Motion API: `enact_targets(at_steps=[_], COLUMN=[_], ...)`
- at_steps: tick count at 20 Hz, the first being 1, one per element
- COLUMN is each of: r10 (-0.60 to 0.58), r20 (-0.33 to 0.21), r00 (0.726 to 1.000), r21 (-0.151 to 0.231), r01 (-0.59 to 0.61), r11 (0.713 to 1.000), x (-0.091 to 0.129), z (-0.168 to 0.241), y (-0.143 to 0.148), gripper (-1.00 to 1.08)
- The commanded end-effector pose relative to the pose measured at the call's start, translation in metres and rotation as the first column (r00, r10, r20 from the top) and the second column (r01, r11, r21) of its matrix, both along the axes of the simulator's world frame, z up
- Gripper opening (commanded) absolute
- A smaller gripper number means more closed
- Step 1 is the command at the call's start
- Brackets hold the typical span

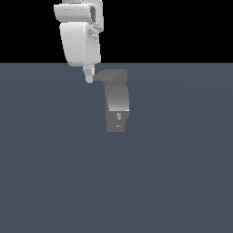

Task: Turn on the faucet by rotating a designated handle.

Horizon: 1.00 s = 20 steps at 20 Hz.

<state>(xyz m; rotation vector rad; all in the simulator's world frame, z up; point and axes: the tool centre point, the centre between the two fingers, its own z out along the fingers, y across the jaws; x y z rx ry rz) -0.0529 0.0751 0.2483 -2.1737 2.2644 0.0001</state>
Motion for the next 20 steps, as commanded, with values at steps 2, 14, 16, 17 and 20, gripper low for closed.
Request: enact_targets(at_steps=[2,14,16,17,20], r10=[-0.008,-0.012,-0.013,-0.014,0.014], r20=[-0.001,-0.002,-0.002,-0.002,-0.001], r00=[1.000,1.000,1.000,1.000,1.000], r21=[-0.001,-0.002,-0.002,-0.002,-0.001], r01=[0.008,0.012,0.013,0.014,-0.014], r11=[1.000,1.000,1.000,1.000,1.000], x=[-0.002,-0.010,-0.011,-0.012,-0.007], z=[0.000,0.000,0.000,0.000,0.000], y=[-0.021,-0.092,-0.105,-0.111,-0.094], gripper=[-1.00,-1.00,-1.00,-1.00,-1.00])
